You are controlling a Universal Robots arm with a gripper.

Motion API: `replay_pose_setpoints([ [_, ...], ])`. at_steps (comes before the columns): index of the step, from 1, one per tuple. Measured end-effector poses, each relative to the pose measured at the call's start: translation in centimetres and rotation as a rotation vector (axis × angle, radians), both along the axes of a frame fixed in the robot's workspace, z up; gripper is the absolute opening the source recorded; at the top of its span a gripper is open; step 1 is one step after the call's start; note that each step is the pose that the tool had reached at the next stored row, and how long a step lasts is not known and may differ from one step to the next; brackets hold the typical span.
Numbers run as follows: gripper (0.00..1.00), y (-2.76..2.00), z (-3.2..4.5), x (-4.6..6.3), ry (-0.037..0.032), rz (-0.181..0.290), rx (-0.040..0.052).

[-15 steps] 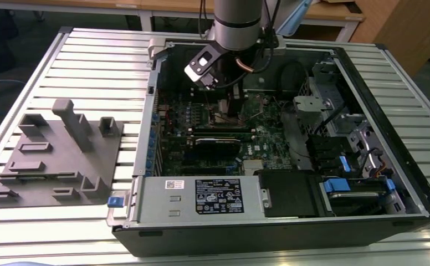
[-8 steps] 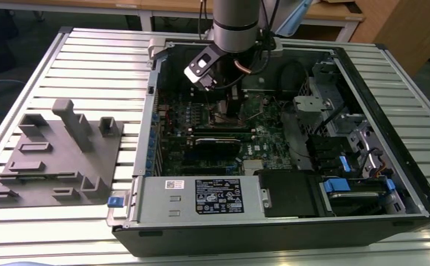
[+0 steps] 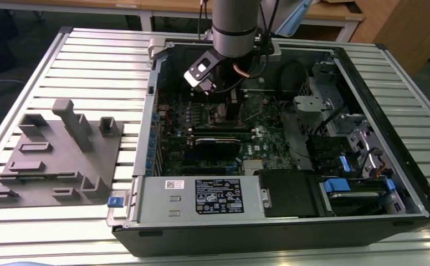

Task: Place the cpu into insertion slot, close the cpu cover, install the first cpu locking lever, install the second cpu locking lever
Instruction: 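Place the cpu into insertion slot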

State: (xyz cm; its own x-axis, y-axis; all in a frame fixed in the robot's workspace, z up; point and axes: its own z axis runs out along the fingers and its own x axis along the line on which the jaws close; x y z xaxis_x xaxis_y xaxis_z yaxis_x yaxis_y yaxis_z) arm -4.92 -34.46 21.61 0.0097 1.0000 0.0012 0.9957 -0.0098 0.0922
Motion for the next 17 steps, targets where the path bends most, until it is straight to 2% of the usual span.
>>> replay_pose_setpoints([
  [7, 0.54, 0.05, -0.25, -0.14, 0.0003, 0.000, -0.0002],
  [15, 0.54, 0.62, -0.28, -0.14, 0.0002, 0.000, 0.0000],
  [17, 0.54, 0.68, -0.50, -0.14, 0.0003, 0.000, 0.0000],
])
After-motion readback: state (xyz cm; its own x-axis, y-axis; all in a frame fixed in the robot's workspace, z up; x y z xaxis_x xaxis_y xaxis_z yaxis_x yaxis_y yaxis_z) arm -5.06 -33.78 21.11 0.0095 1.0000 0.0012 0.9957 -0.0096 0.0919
